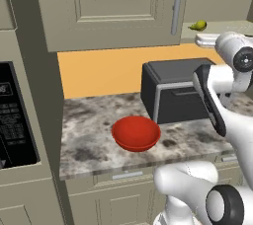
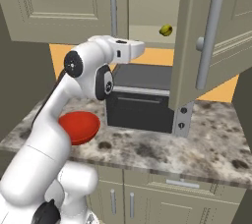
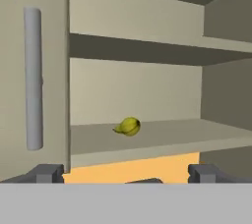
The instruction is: Open the cabinet. Pick the apple and pear from the cabinet and place them into the bowl. Then close the cabinet.
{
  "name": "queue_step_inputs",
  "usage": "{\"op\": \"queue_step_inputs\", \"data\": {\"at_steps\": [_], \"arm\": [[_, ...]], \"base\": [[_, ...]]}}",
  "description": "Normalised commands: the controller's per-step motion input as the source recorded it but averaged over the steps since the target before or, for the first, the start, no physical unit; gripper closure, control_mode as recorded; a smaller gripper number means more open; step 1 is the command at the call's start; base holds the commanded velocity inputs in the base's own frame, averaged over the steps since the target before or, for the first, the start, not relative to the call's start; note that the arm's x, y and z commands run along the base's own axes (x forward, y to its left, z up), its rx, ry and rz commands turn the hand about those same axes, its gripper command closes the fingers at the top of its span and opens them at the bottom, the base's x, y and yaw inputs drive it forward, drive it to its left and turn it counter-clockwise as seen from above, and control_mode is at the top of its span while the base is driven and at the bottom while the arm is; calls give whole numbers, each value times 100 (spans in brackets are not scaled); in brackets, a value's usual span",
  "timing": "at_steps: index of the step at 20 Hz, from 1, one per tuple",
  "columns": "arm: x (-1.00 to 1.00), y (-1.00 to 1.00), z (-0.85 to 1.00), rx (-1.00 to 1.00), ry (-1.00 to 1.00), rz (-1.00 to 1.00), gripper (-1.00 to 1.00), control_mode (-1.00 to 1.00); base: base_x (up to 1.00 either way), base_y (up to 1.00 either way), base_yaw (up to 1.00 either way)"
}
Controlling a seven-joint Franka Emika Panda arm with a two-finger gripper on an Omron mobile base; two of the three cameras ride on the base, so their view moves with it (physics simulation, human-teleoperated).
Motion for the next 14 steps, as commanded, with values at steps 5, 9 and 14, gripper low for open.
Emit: {"op": "queue_step_inputs", "data": {"at_steps": [5, 9, 14], "arm": [[0, 43, 6, 0, -15, 16, -100, -100], [-1, 34, 22, 0, -9, 11, -100, -100], [-2, 20, 29, 0, -2, 6, -100, -100]], "base": [[0, 0, 0], [0, 0, 0], [0, 0, 0]]}}
